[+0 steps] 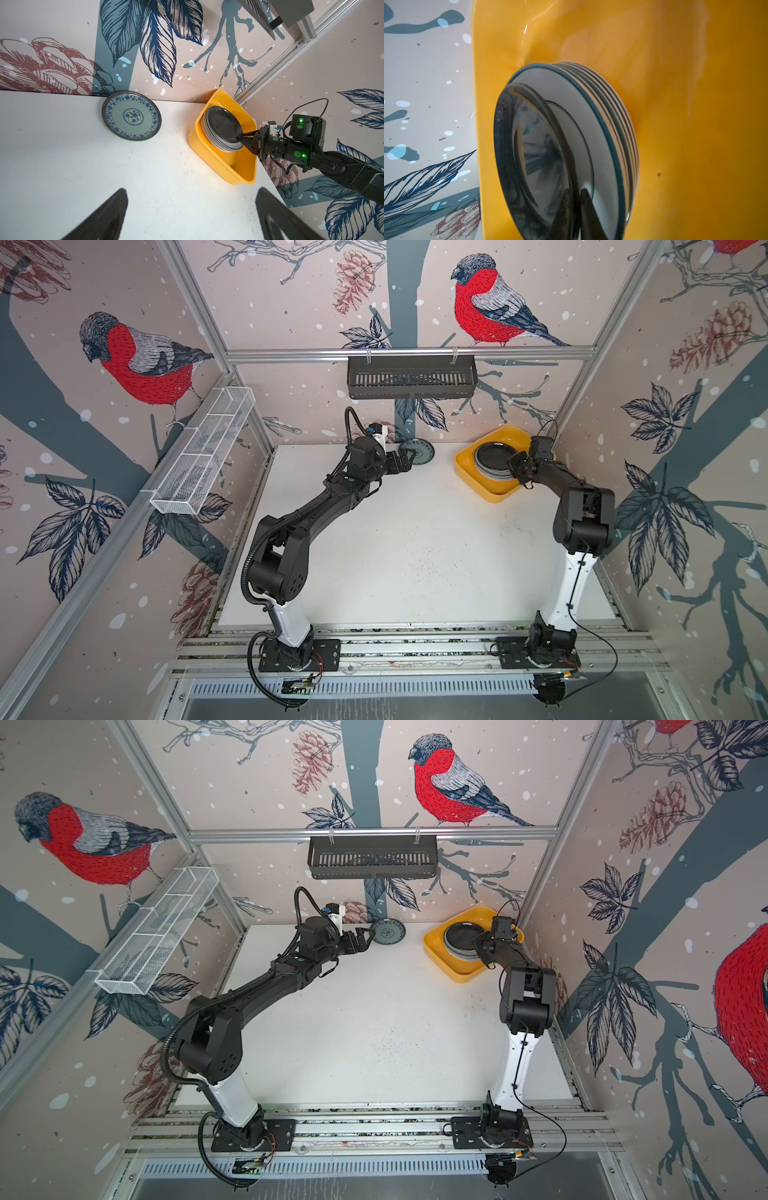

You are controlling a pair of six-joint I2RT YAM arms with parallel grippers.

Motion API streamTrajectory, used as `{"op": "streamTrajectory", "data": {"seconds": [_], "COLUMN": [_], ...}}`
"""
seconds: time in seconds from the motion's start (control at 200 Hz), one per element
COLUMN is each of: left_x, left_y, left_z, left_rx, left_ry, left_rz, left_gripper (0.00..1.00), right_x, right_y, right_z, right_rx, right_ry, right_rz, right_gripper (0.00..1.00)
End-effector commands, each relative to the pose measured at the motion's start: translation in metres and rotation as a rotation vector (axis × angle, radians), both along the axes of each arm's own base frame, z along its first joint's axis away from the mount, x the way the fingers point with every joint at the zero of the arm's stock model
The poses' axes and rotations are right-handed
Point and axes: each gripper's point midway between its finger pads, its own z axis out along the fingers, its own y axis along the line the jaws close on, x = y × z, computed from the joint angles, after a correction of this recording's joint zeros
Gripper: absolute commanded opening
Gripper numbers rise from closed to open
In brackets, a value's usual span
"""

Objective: Place the plates into the plastic bin on the countertop
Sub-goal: 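Set the black plate onto the stack and open the right gripper, then withdraw the right gripper while left gripper grasps the blue-and-white plate's rim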

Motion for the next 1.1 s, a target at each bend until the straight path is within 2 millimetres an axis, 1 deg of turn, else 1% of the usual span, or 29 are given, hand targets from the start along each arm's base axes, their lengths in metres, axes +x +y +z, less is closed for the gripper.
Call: {"op": "streamTrajectory", "data": {"seconds": [0.0, 0.06, 0.11, 0.16, 0.21, 0.27, 0.37, 0.565, 0.785, 0.825, 0.85, 0.99, 1.095], "left_x": [0.004, 0.005, 0.004, 0.004, 0.003, 0.0, -0.006, -0.021, -0.038, -0.04, -0.041, -0.048, -0.051], "left_y": [0.001, 0.0, 0.0, 0.001, 0.002, 0.003, 0.006, 0.014, 0.024, 0.026, 0.026, 0.03, 0.029], "left_z": [0.008, 0.01, 0.01, 0.01, 0.009, 0.009, 0.01, 0.011, 0.009, 0.008, 0.007, -0.002, -0.013], "left_rx": [-0.008, -0.009, -0.011, -0.012, -0.014, -0.018, -0.035, -0.066, -0.073, -0.071, -0.071, -0.089, -0.109], "left_ry": [-0.024, -0.025, -0.025, -0.021, -0.016, -0.012, -0.018, -0.024, -0.016, -0.012, -0.007, 0.037, 0.086], "left_rz": [0.008, 0.007, 0.006, 0.009, 0.012, 0.013, 0.018, 0.03, 0.044, 0.049, 0.052, 0.064, 0.064], "left_gripper": [0.96, 0.96, 0.96, 0.96, 0.96, 0.96, 0.96, 0.96, 0.96, 0.96, 0.96, 0.96, 0.97], "right_x": [0.001, 0.002, 0.002, 0.002, 0.002, 0.0, -0.004, -0.014, -0.036, -0.041, -0.044, -0.065, -0.082], "right_y": [-0.002, -0.001, 0.0, -0.001, 0.0, -0.001, -0.001, 0.0, 0.013, 0.017, 0.02, 0.045, 0.071], "right_z": [0.002, 0.004, 0.006, 0.009, 0.012, 0.017, 0.027, 0.05, 0.075, 0.08, 0.083, 0.101, 0.114], "right_rx": [-0.025, -0.025, -0.029, -0.034, -0.038, -0.052, -0.077, -0.14, -0.206, -0.218, -0.225, -0.247, -0.243], "right_ry": [-0.003, -0.006, -0.009, -0.014, -0.017, -0.022, -0.034, -0.062, -0.096, -0.108, -0.115, -0.19, -0.258], "right_rz": [0.004, 0.007, 0.01, 0.013, 0.015, 0.016, 0.023, 0.045, 0.102, 0.119, 0.131, 0.219, 0.306], "right_gripper": [0.23, 0.33, 0.5, 0.6, 0.68, 0.75, 0.8, 0.84, 0.91, 0.93, 1.0, 0.99, 0.99]}}
